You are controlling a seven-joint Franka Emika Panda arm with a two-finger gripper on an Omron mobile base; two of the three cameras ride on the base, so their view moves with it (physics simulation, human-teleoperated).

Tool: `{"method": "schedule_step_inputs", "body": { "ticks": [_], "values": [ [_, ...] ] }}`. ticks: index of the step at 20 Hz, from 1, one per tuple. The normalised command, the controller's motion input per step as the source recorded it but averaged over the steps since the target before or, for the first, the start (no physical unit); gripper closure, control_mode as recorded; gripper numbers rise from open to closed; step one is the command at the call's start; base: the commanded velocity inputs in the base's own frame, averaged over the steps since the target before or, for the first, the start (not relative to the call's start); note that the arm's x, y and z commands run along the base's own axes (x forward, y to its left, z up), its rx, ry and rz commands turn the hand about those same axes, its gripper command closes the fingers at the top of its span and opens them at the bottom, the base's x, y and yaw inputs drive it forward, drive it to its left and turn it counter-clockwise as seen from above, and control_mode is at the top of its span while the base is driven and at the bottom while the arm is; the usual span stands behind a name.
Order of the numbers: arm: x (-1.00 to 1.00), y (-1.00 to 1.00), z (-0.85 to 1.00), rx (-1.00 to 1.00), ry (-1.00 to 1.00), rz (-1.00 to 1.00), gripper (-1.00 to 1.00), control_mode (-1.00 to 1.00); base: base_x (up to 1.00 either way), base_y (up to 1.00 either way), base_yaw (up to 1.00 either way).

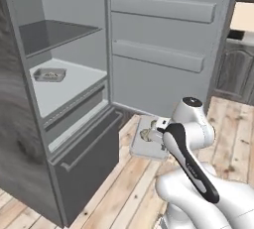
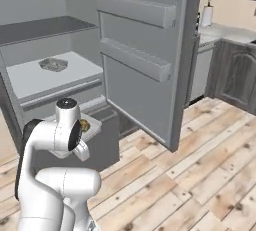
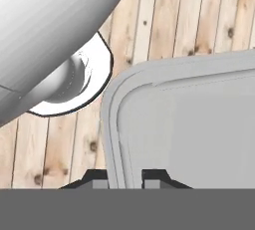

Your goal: Place two dumplings into each of the tupperware containers and then place the containers in the fridge.

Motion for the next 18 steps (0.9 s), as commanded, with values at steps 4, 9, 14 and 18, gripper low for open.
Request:
{"method": "schedule_step_inputs", "body": {
  "ticks": [4,9,14,18],
  "values": [
    [0.0,0.0,0.0,0.0,0.0,0.0,1.0,1.0,0.79,0.0,0.6],
    [0.0,0.0,0.0,0.0,0.0,0.0,1.0,1.0,0.63,0.0,0.49],
    [0.0,0.0,0.0,0.0,0.0,0.0,1.0,1.0,0.66,-0.01,0.4],
    [0.0,0.0,0.0,0.0,0.0,0.0,1.0,1.0,0.72,-0.09,0.38]
  ]
}}
